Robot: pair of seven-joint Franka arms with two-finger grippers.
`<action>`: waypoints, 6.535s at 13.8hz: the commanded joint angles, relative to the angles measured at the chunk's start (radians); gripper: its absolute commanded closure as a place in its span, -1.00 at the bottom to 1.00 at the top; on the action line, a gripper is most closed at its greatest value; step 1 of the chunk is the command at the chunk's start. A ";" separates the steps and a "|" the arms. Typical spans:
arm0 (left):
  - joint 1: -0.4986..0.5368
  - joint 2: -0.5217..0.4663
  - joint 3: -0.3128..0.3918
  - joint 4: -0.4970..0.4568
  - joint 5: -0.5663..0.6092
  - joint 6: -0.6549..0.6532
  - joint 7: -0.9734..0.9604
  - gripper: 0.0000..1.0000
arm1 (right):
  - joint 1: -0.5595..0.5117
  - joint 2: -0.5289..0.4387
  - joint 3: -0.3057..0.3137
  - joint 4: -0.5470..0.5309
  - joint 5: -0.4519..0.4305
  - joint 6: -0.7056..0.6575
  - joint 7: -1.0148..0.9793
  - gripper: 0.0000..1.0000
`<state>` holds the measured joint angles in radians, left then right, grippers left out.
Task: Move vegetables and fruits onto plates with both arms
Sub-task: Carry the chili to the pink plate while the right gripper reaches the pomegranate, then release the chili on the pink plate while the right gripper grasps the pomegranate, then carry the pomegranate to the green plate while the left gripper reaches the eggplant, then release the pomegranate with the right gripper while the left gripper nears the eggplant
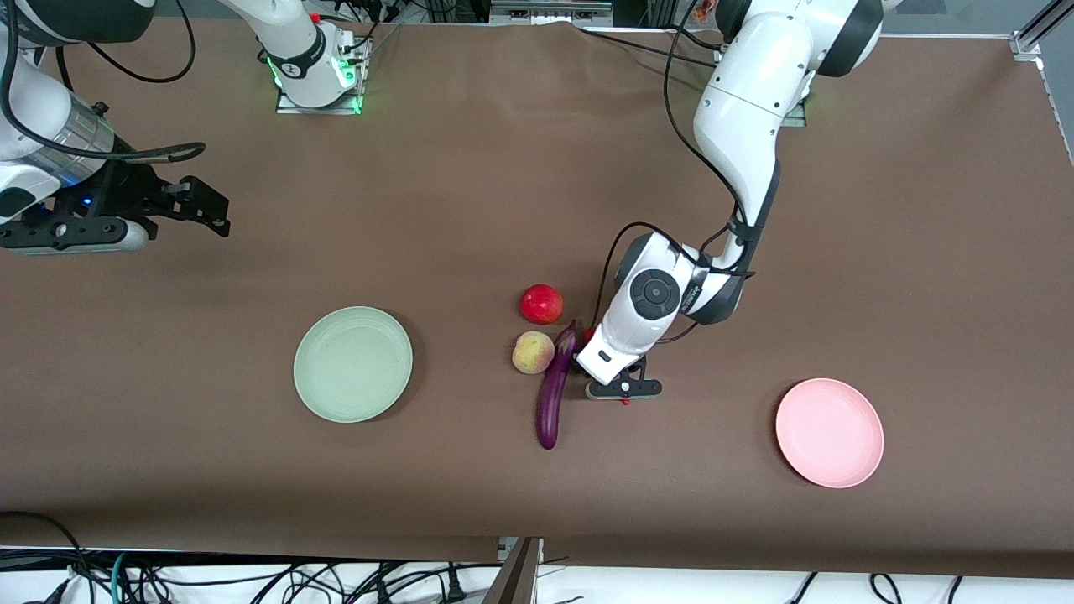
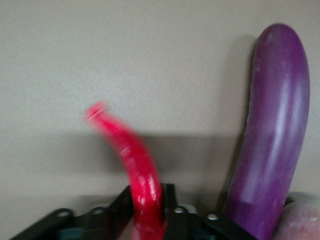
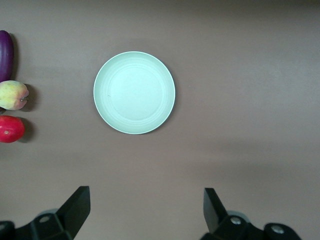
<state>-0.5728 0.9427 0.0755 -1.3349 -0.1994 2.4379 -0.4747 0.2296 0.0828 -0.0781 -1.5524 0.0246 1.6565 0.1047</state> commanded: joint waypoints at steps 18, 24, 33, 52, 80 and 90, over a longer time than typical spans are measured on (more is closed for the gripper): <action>0.398 -0.084 0.119 0.013 -0.005 -0.137 0.614 1.00 | 0.095 0.199 0.024 -0.015 -0.014 0.004 0.032 -1.00; 0.415 -0.045 0.129 0.017 -0.005 -0.071 0.614 0.68 | 0.325 0.412 0.026 -0.005 0.173 0.368 0.597 -1.00; 0.426 -0.140 0.110 0.081 -0.020 -0.274 0.597 -1.00 | 0.534 0.603 0.026 0.005 0.253 0.650 0.944 -1.00; 0.232 -0.211 0.090 0.142 -0.075 -0.448 0.203 -1.00 | 0.429 0.603 0.024 0.104 0.293 0.544 0.828 0.86; -0.095 0.110 0.075 0.128 -0.069 0.164 0.038 -0.90 | 0.346 0.766 0.098 0.275 0.265 0.665 0.711 -1.00; 0.013 0.108 0.038 0.141 -0.075 0.179 0.185 -0.63 | 0.343 0.764 0.096 0.265 0.270 0.649 0.713 -1.00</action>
<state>-0.5946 1.0469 0.1451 -1.2078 -0.2504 2.6086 -0.3366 0.5781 0.8474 0.0133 -1.2936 0.2785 2.3220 0.8153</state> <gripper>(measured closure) 0.189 0.000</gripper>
